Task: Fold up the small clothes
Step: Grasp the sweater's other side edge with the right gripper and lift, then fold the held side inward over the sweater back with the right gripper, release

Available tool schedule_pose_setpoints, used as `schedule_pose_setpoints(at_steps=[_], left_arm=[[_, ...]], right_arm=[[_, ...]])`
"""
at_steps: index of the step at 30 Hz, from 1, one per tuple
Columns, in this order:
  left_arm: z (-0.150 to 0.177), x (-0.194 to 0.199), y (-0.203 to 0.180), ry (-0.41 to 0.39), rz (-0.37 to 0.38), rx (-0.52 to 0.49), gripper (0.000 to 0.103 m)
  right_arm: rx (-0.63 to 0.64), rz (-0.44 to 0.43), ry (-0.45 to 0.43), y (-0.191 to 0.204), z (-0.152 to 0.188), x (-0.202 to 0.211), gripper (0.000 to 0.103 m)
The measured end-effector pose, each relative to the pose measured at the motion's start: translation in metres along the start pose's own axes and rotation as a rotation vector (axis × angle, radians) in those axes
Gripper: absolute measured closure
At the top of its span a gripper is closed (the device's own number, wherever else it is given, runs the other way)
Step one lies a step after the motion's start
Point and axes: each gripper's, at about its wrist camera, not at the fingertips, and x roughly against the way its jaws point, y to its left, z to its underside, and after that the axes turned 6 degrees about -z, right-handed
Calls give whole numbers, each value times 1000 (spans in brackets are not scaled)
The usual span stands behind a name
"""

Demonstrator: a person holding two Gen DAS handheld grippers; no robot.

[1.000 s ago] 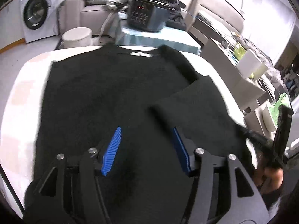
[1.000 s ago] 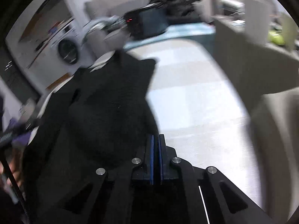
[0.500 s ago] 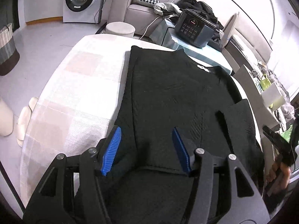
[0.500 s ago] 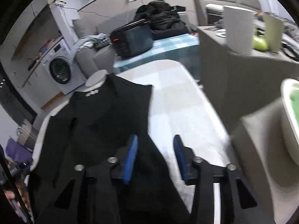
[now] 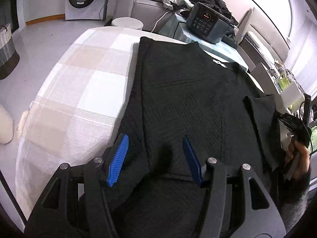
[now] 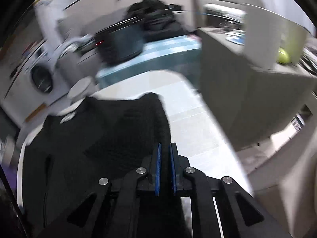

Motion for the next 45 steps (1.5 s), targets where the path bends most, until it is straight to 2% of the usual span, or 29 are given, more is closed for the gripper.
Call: schedule_pose_setpoints(at_steps=[2,4,5,8,9,10,11,15,17,19,20,21,22,24,25,28,31,33,36,41,43,44,45], left_arm=[[0,0,4,-3,-7,5,49],[-1,-2,7,1,-14,15,49],[-1,-3,10,3,-16,19,49],[-2,-9,14,13,-25,37,49],[-3,-11,14,14,-26,39,49],[-4,-13,15,16,-29,38,49],[-6,-18,14,20,-37,35,49],[-22,-33,8,11,-69,22,49],[-32,-40,5,7,-76,16,49],[-44,-48,2,-1,-93,8,49],[-50,-53,-1,-5,-101,-1,51],[-55,-56,-3,-4,-113,-10,60],[-59,-59,-6,-2,-132,-24,78],[-64,-63,-10,3,-129,-46,87],[-65,-63,-11,-2,-135,-53,92],[-64,-63,-9,-16,-132,-59,93],[-61,-61,-1,-26,-136,-58,94],[-58,-57,5,-30,-149,-57,95],[-53,-52,13,-33,-164,-43,95],[-49,-35,9,-39,-142,-14,94],[-44,-21,4,-38,-126,-39,79],[-41,-12,3,-45,-122,-43,73],[-37,-3,5,-55,-119,-44,62]], right_arm=[[-22,3,19,-10,-3,1,91],[-13,27,-26,-15,-3,15,84],[-9,24,-43,-16,-1,23,77],[51,-42,-11,-8,9,36,75],[78,-45,-1,-6,14,39,73],[119,-52,34,0,20,38,66],[135,-57,57,4,26,39,66],[132,28,123,3,34,17,66],[109,-8,125,-2,34,10,66],[119,-19,122,0,34,8,74],[127,-30,117,1,34,8,85],[137,-44,116,2,34,7,93],[145,-55,104,4,33,8,93],[158,-55,65,4,30,11,94],[135,-10,48,-2,27,12,94],[79,68,57,-15,20,2,94],[74,28,57,-18,20,9,83],[88,32,48,-15,23,21,81],[122,-13,31,-9,28,39,80],[179,-106,29,10,43,57,77],[200,-135,30,17,50,63,74],[201,-142,35,19,53,66,68],[194,-158,44,19,56,71,58]])
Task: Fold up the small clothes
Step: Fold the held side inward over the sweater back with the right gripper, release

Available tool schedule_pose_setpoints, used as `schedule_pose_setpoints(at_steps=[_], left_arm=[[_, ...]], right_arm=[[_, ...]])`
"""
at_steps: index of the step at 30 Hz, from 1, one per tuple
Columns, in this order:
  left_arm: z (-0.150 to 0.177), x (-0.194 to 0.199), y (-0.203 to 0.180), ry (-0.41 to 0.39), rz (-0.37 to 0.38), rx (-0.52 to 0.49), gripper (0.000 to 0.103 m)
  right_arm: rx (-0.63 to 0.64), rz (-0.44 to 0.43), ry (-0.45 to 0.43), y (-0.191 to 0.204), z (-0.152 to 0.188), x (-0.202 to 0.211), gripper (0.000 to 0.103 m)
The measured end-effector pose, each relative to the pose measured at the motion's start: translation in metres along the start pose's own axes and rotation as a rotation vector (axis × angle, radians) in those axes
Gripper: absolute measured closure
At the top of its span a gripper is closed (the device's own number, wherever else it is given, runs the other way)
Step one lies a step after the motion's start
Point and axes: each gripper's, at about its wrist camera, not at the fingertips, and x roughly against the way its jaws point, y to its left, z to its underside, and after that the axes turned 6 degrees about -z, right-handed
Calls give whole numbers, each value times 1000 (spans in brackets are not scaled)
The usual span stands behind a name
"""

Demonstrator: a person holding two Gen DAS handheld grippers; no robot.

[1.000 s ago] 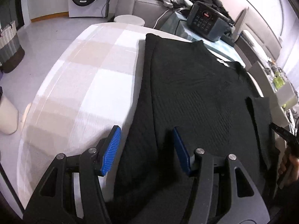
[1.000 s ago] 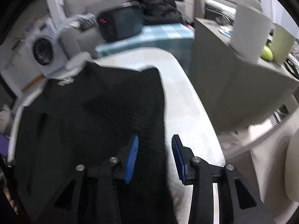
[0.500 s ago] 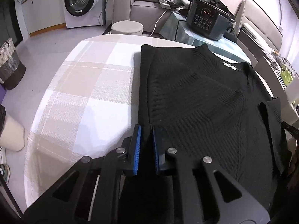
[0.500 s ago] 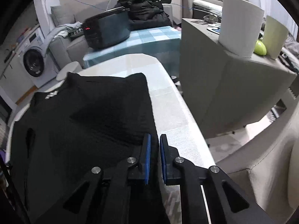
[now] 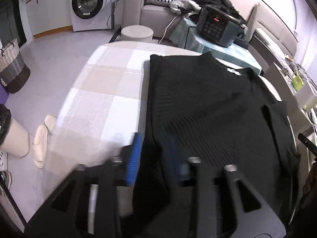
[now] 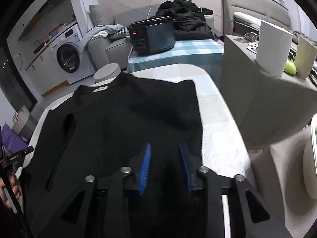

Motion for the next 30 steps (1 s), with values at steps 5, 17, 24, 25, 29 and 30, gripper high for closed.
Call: schedule_pose_setpoints(at_steps=[5,17,24,25,29,30], left_arm=[[34,53,18,-56,-1,-33,37],[160,107,68,-1,-13,-5,10],[195,113,71,-2,-28,-19,18],[196,113,70,0,-30,-32,23],[210,119,64,8,-22,-86,39],[214,118,63,23,-25,-98,47]], right_arm=[[-6,-30,-31,4,19,34,28],[4,-23,-69,1,106,123,13],[-7,-30,-73,-1,155,153,13],[-18,-32,-72,-4,161,155,13],[-53,-36,-58,-17,185,166,13],[-53,-41,-52,-18,191,167,13]])
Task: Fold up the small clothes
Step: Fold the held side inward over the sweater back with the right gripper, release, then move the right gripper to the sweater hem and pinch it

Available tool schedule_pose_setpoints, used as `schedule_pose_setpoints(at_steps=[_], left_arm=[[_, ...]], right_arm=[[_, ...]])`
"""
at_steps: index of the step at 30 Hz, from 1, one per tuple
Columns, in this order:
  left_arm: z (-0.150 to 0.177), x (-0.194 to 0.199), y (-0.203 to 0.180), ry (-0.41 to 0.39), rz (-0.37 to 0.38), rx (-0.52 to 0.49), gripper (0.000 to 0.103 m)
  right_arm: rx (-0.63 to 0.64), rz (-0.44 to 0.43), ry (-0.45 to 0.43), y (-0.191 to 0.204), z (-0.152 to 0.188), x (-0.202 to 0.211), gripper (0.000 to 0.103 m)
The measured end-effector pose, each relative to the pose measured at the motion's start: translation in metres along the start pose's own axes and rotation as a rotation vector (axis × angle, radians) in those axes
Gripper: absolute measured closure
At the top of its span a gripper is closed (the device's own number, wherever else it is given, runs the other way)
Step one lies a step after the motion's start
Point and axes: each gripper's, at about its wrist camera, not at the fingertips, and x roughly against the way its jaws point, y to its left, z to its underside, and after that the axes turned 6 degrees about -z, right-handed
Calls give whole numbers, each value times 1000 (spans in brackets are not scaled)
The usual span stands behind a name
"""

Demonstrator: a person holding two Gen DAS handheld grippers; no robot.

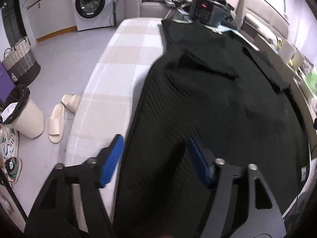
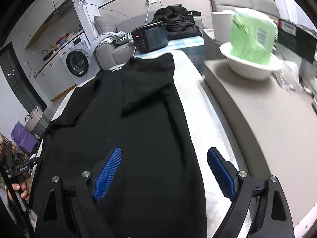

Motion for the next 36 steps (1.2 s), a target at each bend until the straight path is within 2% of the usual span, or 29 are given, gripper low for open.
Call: schedule_pose_setpoints(at_steps=[1,2,4,5,6,7,10,12,13,14,17,19,21,23,25,26,31,32,36], left_arm=[[3,-1,-1,11,-2,-6,55],[7,-2,-1,7,-14,-6,58],[11,1,0,-22,-35,1,71],[14,2,1,-32,-39,1,75],[17,4,2,-38,-39,4,84],[19,5,4,-39,-34,11,88],[27,11,7,-33,-23,5,94],[32,15,9,-28,-30,-6,94],[34,17,10,-26,-30,-6,94],[36,19,12,-25,-32,-7,94],[44,25,15,-21,-36,-4,94],[49,30,19,-21,-40,1,93],[54,37,24,-22,-39,8,93],[60,44,32,-25,-19,27,79],[66,51,42,-27,-15,61,41],[69,55,46,-37,-12,74,37],[79,71,63,-65,44,132,34],[81,76,66,-70,46,137,33],[88,89,67,-89,18,109,29]], right_arm=[[8,2,8,-1,5,0,13],[26,17,15,-2,12,0,13],[68,49,27,-2,24,-4,17],[84,49,39,-4,30,-8,23],[86,60,56,-6,34,-13,30],[84,71,72,-7,37,-17,34],[115,96,97,-8,44,-29,53],[145,131,75,-5,44,-32,84],[141,137,73,-6,43,-33,91],[129,136,77,-8,40,-35,92],[71,196,54,-19,30,-41,92],[7,172,50,-24,26,-38,92],[-6,112,57,-24,25,-31,82],[18,83,45,-23,27,-17,73],[42,62,33,-20,32,-1,59],[46,55,27,-19,36,7,54],[53,53,29,-25,61,44,52],[49,53,31,-27,65,51,47],[46,-7,74,-31,88,69,46]])
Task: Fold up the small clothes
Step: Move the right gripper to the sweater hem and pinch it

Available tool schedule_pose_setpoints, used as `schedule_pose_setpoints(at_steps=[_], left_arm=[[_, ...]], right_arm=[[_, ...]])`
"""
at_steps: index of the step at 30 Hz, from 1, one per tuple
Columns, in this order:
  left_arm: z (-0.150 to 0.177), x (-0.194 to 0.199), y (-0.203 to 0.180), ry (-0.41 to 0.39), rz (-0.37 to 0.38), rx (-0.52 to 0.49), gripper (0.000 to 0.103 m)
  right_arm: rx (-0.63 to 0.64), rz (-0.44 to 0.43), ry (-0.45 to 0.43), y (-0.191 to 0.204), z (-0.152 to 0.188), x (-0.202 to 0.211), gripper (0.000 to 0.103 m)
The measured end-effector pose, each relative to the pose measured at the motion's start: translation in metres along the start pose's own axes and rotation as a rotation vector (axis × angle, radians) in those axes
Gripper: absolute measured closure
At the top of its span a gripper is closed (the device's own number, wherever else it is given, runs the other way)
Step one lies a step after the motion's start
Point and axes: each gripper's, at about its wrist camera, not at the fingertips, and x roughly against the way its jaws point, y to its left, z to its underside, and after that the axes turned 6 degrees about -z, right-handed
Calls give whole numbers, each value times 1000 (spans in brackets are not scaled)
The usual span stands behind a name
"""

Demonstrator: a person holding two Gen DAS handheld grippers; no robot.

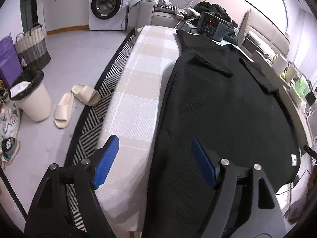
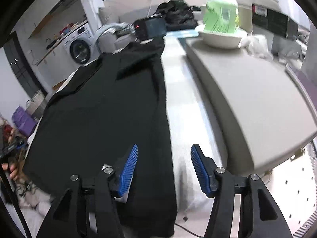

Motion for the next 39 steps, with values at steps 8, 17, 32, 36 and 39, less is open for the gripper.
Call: schedule_pose_setpoints(at_steps=[8,17,32,36,39], left_arm=[[17,18,-7,5,-12,-41,26],[27,22,-21,7,21,-58,23],[30,22,-33,-2,42,-79,1],[32,21,-29,4,42,-68,1],[32,20,-25,14,36,-54,1]], right_arm=[[-78,-102,90,-13,46,13,46],[-125,-234,147,-20,84,-4,39],[-18,-459,69,7,88,15,42],[-88,-368,103,-5,87,-2,58],[-124,-283,133,-12,86,-12,81]])
